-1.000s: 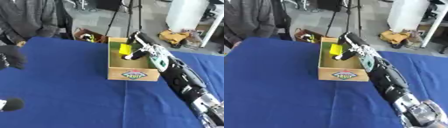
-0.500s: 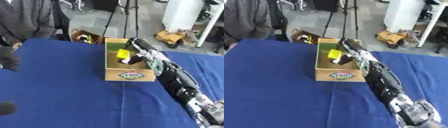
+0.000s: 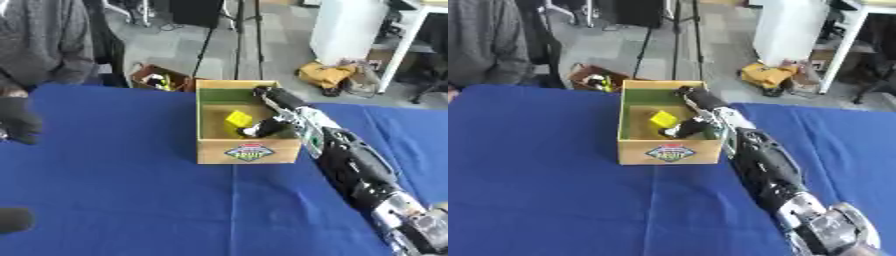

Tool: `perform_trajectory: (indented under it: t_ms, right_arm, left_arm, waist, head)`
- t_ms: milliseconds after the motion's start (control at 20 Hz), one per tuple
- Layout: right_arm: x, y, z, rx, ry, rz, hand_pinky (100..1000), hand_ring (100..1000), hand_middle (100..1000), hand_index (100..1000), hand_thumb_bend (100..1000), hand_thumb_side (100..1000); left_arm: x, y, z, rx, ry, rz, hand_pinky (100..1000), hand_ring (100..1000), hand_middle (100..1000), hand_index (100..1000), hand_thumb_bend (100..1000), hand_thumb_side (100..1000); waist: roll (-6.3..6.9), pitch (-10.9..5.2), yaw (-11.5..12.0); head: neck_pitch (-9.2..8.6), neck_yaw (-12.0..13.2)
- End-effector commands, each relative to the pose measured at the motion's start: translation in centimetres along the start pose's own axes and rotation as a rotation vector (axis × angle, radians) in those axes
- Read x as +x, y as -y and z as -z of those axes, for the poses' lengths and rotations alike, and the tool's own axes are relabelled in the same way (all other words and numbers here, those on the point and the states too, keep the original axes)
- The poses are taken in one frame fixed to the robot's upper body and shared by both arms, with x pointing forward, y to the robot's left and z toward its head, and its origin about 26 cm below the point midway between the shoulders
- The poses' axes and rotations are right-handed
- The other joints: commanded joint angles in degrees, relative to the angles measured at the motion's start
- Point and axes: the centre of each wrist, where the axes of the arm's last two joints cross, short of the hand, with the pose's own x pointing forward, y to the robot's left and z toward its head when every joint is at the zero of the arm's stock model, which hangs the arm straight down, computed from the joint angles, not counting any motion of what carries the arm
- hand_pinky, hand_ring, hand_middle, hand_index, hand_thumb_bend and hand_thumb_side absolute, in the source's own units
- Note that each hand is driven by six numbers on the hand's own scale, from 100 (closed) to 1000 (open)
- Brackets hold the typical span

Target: Pick up objects on the table and place them in the box.

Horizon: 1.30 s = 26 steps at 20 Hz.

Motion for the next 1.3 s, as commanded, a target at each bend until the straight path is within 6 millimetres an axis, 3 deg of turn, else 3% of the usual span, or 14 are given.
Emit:
perform_trajectory:
  t_ms: [50,250,500,750,900,950,1000,1300]
  right_arm:
    - [0.4,3.7,0.4,-0.163,0.072,0.019,645,784,807,864,567,489]
    - [1.1,4.3,-0.2,-0.304,0.167,0.081,598,753,775,822,565,467]
    - [2.4,1.4,-2.0,-0.394,0.283,0.175,598,755,774,814,569,600]
    - [2.9,-1.0,-4.7,-0.504,0.293,0.293,593,770,788,820,567,648]
    - [3.3,-2.5,-6.4,-0.556,0.234,0.362,593,774,794,821,566,652]
    - [3.4,-2.9,-7.0,-0.575,0.210,0.386,592,772,795,820,505,676]
    - [3.5,-3.3,-7.5,-0.590,0.189,0.408,592,772,792,819,562,650]
    - [4.6,-5.2,-11.1,-0.617,0.085,0.520,577,748,770,801,547,652]
  left_arm:
    - [-0.4,-0.9,-0.9,0.054,-0.035,0.023,669,704,651,842,1000,379]
    - [-1.6,-1.5,-2.4,0.126,-0.098,0.032,667,702,651,843,1000,411]
    - [-2.4,-3.1,-4.3,0.229,-0.144,0.077,666,706,664,845,1000,489]
    - [-2.8,-5.3,-6.3,0.365,-0.166,0.105,659,707,669,848,1000,667]
    - [-3.4,-5.6,-6.9,0.427,-0.178,0.087,656,710,677,849,1000,755]
    - [-3.6,-5.6,-7.1,0.445,-0.183,0.080,656,711,678,849,1000,769]
    - [-3.9,-5.5,-7.2,0.460,-0.188,0.073,656,711,678,848,1000,776]
    - [-5.0,-5.0,-7.7,0.498,-0.219,0.027,651,699,673,848,1000,792]
  waist:
    - [0.54,-1.70,-1.8]
    - [0.54,-2.40,-6.6]
    - [0.57,-2.13,-12.4]
    - [0.50,-1.13,-18.1]
    - [0.55,-0.79,-19.4]
    - [0.57,-0.74,-19.5]
    - [0.59,-0.74,-19.5]
    - [0.93,-1.17,-18.6]
  head:
    - [0.77,2.7]
    - [1.64,7.4]
    - [1.43,13.7]
    - [0.55,18.3]
    - [0.52,19.0]
    - [0.54,19.0]
    - [0.60,19.0]
    - [1.48,18.1]
